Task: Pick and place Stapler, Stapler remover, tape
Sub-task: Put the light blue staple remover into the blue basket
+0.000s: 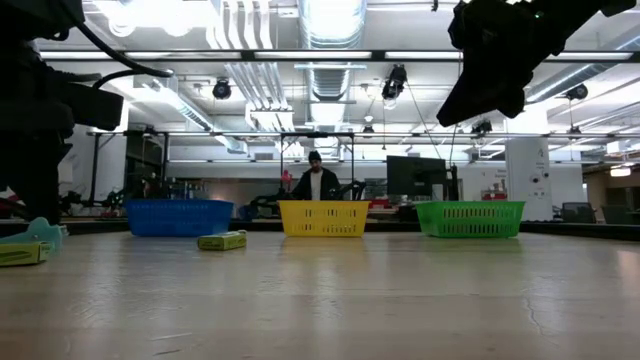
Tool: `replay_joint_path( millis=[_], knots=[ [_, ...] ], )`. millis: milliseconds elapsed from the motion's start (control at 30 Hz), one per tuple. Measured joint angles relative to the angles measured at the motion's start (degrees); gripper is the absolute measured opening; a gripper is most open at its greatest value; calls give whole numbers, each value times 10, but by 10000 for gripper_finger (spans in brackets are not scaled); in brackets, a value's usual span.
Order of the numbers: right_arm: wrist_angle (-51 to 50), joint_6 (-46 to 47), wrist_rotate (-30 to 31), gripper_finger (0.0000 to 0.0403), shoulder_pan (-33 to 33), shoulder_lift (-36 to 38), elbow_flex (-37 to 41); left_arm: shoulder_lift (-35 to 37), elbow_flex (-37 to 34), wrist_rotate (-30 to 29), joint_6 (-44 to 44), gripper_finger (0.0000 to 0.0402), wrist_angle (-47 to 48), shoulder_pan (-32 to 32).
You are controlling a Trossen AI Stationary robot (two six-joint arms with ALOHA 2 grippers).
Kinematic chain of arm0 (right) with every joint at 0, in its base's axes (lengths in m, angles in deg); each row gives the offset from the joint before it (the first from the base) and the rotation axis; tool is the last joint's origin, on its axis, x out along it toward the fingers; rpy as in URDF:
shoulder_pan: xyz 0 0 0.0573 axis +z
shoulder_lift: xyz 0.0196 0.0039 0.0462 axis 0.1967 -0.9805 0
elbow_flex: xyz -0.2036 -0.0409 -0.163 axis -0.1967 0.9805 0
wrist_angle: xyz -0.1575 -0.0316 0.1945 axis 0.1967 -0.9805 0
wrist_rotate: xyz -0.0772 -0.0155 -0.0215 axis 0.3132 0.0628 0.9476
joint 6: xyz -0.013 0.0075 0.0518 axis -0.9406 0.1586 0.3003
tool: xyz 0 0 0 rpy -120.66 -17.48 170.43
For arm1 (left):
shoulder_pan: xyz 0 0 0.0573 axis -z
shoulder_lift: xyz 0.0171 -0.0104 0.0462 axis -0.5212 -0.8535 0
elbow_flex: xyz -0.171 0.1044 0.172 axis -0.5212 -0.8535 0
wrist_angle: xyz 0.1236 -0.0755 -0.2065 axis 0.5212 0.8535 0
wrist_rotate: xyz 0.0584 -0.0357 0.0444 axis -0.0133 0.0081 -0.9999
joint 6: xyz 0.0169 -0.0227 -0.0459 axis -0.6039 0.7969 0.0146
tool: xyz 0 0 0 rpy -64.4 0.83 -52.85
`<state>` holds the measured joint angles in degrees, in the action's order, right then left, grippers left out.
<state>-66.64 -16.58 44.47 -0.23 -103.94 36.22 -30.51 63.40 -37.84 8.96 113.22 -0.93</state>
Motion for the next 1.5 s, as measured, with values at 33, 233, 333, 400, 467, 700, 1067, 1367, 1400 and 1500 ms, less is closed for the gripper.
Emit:
replay_joint_path(
  millis=[33, 233, 333, 400, 467, 700, 1067, 1367, 1400, 1500],
  knots=[
    [3, 0, 0, 63, 0, 0, 0, 0, 0, 0, 0, 44, 0, 0],
    [5, -1, 0, 56, 0, 0, 0, 0, 0, 0, 1, 72, -2, 0],
    [5, -1, 0, 53, 0, 0, 0, 0, 0, 0, 1, 81, -3, 0],
    [5, -1, 0, 52, 0, 0, 0, 0, 0, 0, 0, 84, -3, 0],
    [5, -1, 0, 52, 0, 0, 0, 0, -2, 1, 0, 85, -5, 0],
    [5, -2, 0, 52, 0, 0, 0, 1, -27, 9, 7, 75, -36, -1],
    [7, -2, 0, 52, 0, 0, 0, 2, -24, -6, -27, 31, -43, -1],
    [7, -2, 0, 52, 0, 0, 0, 3, -26, -79, -28, 9, -44, -1],
    [7, -2, 0, 52, 0, 0, 0, 5, -26, -92, -32, 7, -44, -2],
    [7, -2, 0, 52, 0, 0, 0, 10, -18, -152, -44, 4, -41, -4]
  ],
)
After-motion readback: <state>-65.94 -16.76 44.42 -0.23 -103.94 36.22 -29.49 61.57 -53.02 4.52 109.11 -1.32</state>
